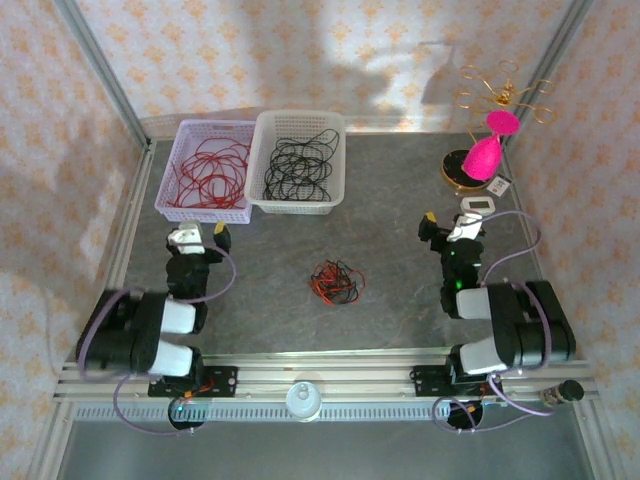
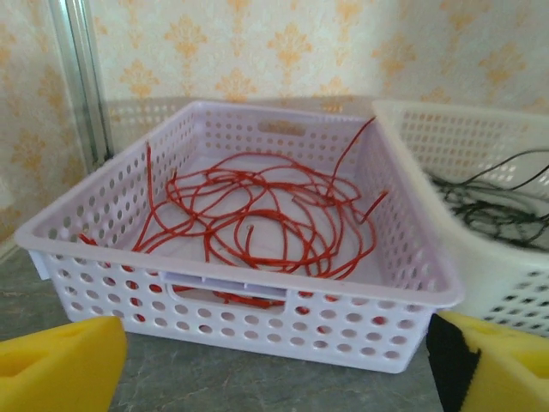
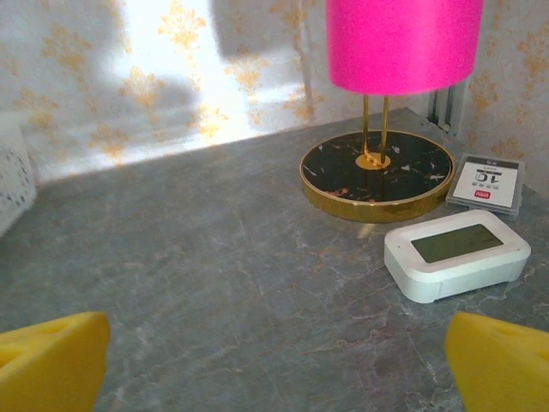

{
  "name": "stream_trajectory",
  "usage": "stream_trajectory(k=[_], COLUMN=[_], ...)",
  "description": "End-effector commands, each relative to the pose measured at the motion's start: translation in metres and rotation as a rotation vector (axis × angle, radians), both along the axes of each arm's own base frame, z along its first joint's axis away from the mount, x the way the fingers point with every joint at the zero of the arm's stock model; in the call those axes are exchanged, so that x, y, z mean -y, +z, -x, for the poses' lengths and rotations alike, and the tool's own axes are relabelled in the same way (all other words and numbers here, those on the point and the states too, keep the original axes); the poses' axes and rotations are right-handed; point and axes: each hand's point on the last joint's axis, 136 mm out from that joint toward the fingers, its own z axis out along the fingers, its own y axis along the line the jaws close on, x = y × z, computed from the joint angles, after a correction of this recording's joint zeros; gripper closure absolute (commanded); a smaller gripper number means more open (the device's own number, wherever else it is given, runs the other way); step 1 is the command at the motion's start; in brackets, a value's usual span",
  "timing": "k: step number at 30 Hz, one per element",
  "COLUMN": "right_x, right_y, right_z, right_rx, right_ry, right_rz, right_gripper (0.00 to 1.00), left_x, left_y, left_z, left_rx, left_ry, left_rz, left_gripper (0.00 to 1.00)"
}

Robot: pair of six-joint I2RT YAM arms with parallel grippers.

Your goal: Untangle the cables

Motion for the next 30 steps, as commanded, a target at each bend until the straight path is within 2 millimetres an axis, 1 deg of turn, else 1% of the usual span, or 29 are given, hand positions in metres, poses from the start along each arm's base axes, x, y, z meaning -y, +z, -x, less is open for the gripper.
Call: stream_trajectory(k=[1, 3, 4, 5, 7, 9, 10, 11, 13, 15, 16, 18, 19, 21, 23, 25, 26, 28, 30], right_x=[0.004, -0.01, -0.016, -0.027, -0.053, -0.082, -0.095, -0.112, -0.14, -0.158, -0.165, -0.173, -0.176, -0.181, -0.185, -0.19, -0.193, -0.202, -0.21], right_y=[0.023, 0.034, 0.037, 0.038, 0.035, 0.024, 0.017, 0.01, -0.003, -0.022, -0.029, -0.046, -0.049, -0.057, -0.058, -0.056, -0.055, -0.052, -0.047], right_z=[0.0, 0.004, 0.006, 0.009, 0.017, 0.028, 0.034, 0.042, 0.058, 0.076, 0.084, 0.1, 0.105, 0.113, 0.117, 0.119, 0.12, 0.125, 0.128], right_rx=[-0.035, -0.085, -0.117, -0.156, -0.241, -0.354, -0.405, -0.461, -0.559, -0.676, -0.718, -0.798, -0.815, -0.844, -0.843, -0.845, -0.853, -0.877, -0.895], right_ry=[-0.059, -0.015, -0.013, 0.008, 0.082, 0.156, 0.19, 0.23, 0.286, 0.296, 0.303, 0.308, 0.312, 0.336, 0.357, 0.38, 0.401, 0.449, 0.488], right_rz=[-0.116, -0.202, -0.237, -0.272, -0.327, -0.373, -0.384, -0.384, -0.354, -0.307, -0.294, -0.267, -0.267, -0.282, -0.317, -0.341, -0.349, -0.366, -0.386], right_gripper=[0.03, 0.14, 0.16, 0.19, 0.23, 0.25, 0.26, 0.29, 0.34, 0.43, 0.47, 0.55, 0.58, 0.58, 0.58, 0.59, 0.61, 0.62, 0.63], left_x=[-0.001, 0.001, 0.004, 0.008, 0.023, 0.057, 0.073, 0.089, 0.127, 0.163, 0.176, 0.21, 0.22, 0.233, 0.248, 0.262, 0.268, 0.272, 0.273], left_y=[0.029, 0.044, 0.045, 0.047, 0.048, 0.044, 0.042, 0.037, 0.028, 0.017, 0.011, 0.0, -0.006, -0.015, -0.019, -0.024, -0.027, -0.032, -0.034], left_z=[0.005, 0.009, 0.011, 0.013, 0.015, 0.016, 0.017, 0.017, 0.022, 0.031, 0.036, 0.053, 0.059, 0.066, 0.074, 0.083, 0.088, 0.091, 0.09], left_rx=[0.009, 0.004, -0.019, -0.036, -0.063, -0.098, -0.119, -0.154, -0.235, -0.328, -0.363, -0.435, -0.469, -0.52, -0.55, -0.566, -0.574, -0.586, -0.593], left_ry=[0.035, 0.04, 0.026, 0.012, -0.048, -0.188, -0.243, -0.289, -0.402, -0.498, -0.543, -0.693, -0.736, -0.778, -0.847, -0.928, -0.968, -0.987, -0.982], left_rz=[0.014, 0.056, 0.07, 0.1, 0.168, 0.235, 0.261, 0.28, 0.273, 0.238, 0.211, 0.133, 0.104, 0.079, 0.086, 0.081, 0.073, 0.061, 0.063], left_gripper=[0.13, 0.14, 0.14, 0.15, 0.19, 0.24, 0.25, 0.26, 0.27, 0.29, 0.29, 0.3, 0.3, 0.32, 0.34, 0.44, 0.47, 0.51, 0.52])
